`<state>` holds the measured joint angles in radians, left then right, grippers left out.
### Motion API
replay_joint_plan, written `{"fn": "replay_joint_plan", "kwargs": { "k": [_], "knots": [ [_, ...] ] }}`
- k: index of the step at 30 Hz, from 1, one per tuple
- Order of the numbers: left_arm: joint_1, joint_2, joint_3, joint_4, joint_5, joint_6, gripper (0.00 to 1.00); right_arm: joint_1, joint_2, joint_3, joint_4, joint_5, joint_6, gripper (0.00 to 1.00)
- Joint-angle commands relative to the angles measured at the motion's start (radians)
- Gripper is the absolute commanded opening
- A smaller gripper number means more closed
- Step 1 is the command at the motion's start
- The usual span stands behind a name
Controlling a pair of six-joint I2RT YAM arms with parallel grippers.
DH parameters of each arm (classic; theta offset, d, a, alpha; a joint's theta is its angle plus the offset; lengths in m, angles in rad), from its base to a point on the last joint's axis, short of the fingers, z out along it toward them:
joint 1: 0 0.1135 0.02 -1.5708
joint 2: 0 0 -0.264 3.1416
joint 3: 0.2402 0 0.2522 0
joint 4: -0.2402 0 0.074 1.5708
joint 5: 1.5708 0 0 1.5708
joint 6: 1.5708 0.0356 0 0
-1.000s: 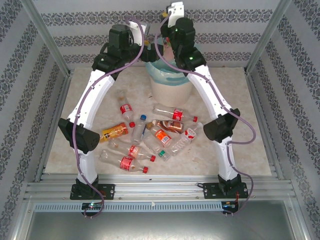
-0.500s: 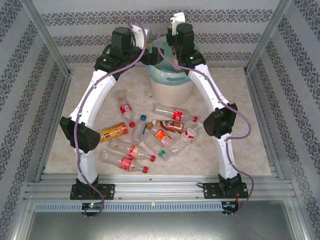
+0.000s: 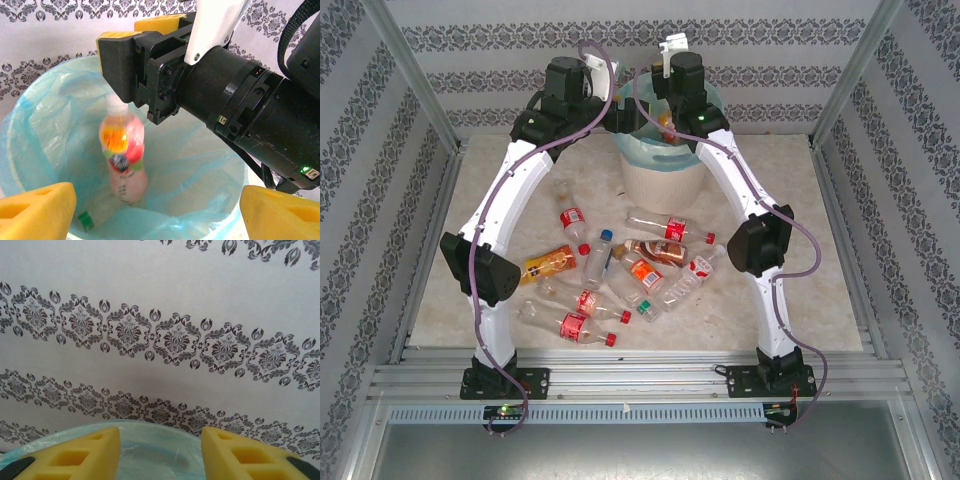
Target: Put the plastic bottles in the bin
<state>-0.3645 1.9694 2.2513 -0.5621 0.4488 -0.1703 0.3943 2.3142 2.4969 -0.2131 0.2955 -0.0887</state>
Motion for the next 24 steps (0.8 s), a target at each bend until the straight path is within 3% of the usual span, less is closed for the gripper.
{"fn": "replay_joint_plan", "kwargs": {
  "k": [1,18,24],
  "knots": [
    [0.011,-0.018,-0.009,0.004,0.019,-0.011,0.86,-0.009,-0.032,-0.009,0.022,0.011,0.018,0.51],
    [0.020,-0.011,-0.031,0.026,0.025,-0.033,0.86,-0.012,-0.071,-0.066,0.021,-0.020,0.026,0.49],
    [0.021,-0.009,-0.030,-0.004,0.032,-0.041,0.83,-0.008,-0.138,-0.126,-0.024,-0.083,0.088,0.50]
  ]
}}
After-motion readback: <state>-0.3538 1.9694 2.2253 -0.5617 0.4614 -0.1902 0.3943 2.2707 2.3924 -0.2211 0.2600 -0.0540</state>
